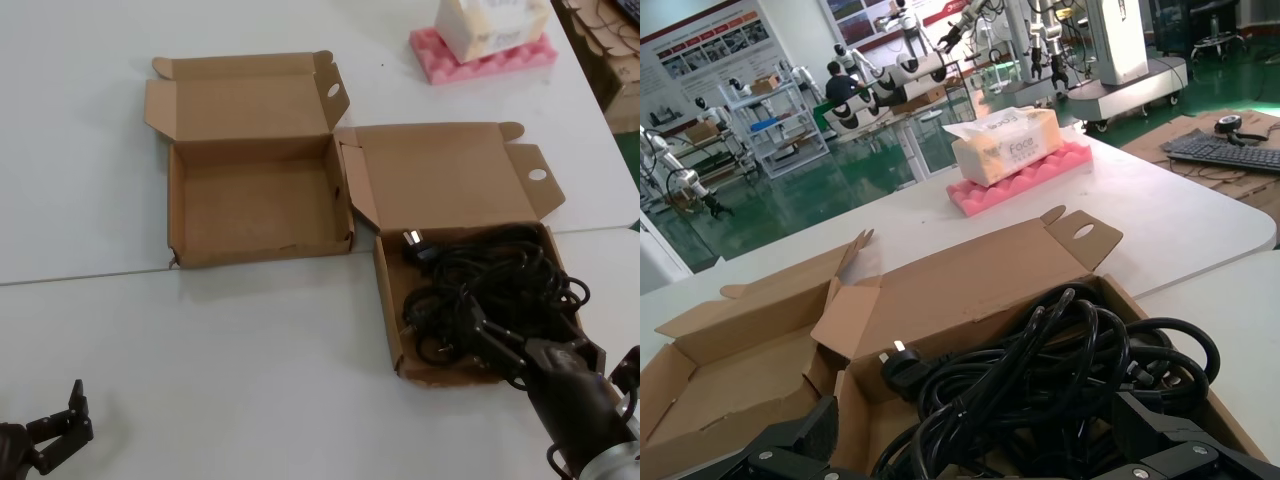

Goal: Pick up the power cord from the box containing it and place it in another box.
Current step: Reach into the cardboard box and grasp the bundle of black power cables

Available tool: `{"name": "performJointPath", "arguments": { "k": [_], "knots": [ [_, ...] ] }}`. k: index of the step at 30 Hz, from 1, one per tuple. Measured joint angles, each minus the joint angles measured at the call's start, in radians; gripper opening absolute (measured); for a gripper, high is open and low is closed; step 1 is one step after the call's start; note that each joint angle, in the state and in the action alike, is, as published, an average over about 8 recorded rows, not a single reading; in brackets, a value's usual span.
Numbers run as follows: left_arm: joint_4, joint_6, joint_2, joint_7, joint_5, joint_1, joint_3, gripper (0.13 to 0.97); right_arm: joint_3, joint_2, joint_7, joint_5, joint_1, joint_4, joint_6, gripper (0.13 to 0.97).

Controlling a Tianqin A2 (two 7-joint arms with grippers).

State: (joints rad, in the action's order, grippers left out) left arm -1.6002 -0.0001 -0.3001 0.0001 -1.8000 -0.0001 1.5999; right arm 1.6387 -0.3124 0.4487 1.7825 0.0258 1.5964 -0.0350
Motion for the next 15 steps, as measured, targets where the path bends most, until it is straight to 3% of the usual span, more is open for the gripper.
{"name": "performJointPath", "arguments": {
  "k": [15],
  "knots": [
    [0.000, 0.000, 0.000, 0.000, 0.000, 0.000, 0.000, 0.966, 0.000, 0.000, 0.000, 0.000, 0.000, 0.000, 0.000, 0.966]
  ]
}}
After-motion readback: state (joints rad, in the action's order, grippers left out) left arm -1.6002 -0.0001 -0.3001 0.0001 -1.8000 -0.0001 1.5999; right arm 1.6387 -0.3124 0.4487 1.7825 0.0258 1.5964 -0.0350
